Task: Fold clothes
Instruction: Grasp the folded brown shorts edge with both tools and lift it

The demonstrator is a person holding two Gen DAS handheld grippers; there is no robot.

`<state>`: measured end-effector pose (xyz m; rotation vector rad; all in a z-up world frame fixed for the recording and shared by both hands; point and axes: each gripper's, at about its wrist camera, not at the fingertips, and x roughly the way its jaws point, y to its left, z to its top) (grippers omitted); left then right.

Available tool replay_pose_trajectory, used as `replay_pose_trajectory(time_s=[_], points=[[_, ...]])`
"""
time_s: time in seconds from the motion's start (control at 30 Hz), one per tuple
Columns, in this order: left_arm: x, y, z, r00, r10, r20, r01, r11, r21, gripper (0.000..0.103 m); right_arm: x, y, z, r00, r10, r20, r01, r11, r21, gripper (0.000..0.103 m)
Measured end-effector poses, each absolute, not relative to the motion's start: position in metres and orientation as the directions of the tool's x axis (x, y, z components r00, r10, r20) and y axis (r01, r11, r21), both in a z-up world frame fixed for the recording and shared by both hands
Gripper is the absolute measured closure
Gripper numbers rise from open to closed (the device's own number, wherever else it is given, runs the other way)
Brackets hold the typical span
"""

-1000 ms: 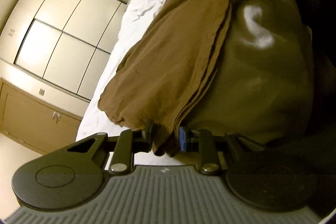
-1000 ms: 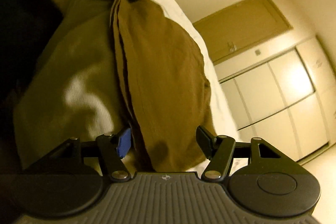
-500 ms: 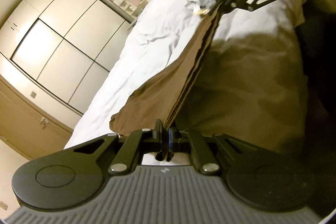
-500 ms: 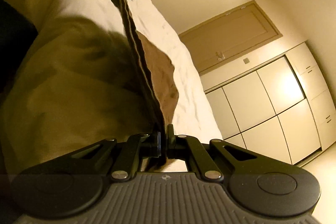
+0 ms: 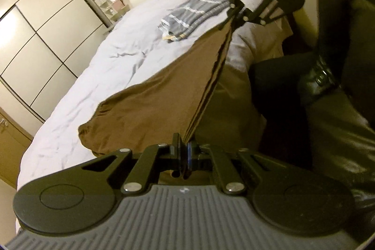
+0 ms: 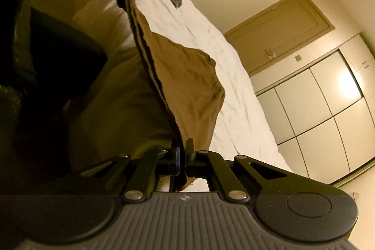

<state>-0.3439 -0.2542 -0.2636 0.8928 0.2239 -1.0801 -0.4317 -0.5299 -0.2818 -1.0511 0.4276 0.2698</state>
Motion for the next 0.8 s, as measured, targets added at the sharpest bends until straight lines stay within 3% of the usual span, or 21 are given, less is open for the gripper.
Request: replay_pose_trajectory(time_s=[0.17, 0.3, 0.5, 0.67, 0.8], points=[[-0.298, -0.263, -0.229, 0.552, -0.663, -0.506, 0.809, 0.276, 0.519, 0.099, -0.384, -0.536, -0.251, 0.924, 0.025, -0.383, -0.356, 0.423, -0.833, 0.103], [-0.218, -0.278, -0.206, 0.576, -0.648, -0.498, 0.81, 0.37, 0.456, 0.098, -0.31, -0.548, -0.228, 0.94, 0.028, -0.341, -0.324, 0.386, -0.864, 0.103], [-0.085, -0.303, -0.221, 0.543, -0.601, -0.586, 0.832, 0.48, 0.279, 0.098, -0.175, -0.559, -0.241, 0.896, 0.007, -0.445, -0.409, 0.407, -0.817, 0.103], [-0.031, -0.313, -0.248, 0.517, -0.576, -0.633, 0.837, 0.496, 0.233, 0.098, -0.098, -0.57, -0.272, 0.832, 0.01, -0.554, -0.485, 0.496, -0.72, 0.103], [-0.012, -0.307, -0.259, 0.496, -0.589, -0.638, 0.842, 0.505, 0.188, 0.098, -0.079, -0.576, -0.282, 0.821, 0.027, -0.571, -0.496, 0.529, -0.689, 0.103]])
